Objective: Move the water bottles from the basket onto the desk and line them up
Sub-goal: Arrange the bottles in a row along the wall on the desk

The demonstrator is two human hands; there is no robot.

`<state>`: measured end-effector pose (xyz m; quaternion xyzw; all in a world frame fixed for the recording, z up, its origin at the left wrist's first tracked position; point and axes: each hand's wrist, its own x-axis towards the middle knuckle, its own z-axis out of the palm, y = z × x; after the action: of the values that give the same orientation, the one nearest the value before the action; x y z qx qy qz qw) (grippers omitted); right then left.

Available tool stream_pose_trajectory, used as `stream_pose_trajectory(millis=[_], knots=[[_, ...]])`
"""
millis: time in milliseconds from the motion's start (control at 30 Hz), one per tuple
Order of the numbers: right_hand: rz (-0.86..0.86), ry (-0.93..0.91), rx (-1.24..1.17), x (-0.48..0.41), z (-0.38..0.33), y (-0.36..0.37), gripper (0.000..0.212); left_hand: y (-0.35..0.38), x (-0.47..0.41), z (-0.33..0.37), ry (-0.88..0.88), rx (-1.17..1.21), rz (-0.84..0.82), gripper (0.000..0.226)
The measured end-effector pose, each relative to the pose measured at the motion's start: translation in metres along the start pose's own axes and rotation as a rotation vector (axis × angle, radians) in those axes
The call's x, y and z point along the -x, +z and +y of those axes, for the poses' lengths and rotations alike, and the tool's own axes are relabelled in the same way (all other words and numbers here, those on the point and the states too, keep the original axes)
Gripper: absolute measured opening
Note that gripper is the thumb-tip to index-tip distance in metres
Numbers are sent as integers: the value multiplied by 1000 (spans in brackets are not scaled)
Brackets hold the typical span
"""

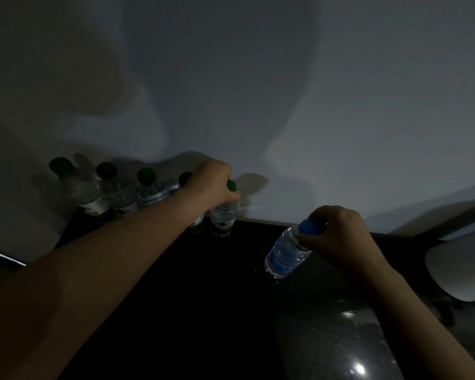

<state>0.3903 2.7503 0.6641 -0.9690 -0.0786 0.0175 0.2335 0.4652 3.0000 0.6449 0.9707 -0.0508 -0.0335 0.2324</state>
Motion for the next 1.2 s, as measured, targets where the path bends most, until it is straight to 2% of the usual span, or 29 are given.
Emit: stream_pose_trajectory(millis=[400,900,1200], knots=[[-44,-66,64,-34,-11,2,32,3,0,-13,-33,50,53,30],[-63,-134,98,-84,-44,16,25,3,-9,-9,-43,7,0,28],[-23,-57,131,-99,-53,28,30,3,-13,-7,-57,26,-21,29]])
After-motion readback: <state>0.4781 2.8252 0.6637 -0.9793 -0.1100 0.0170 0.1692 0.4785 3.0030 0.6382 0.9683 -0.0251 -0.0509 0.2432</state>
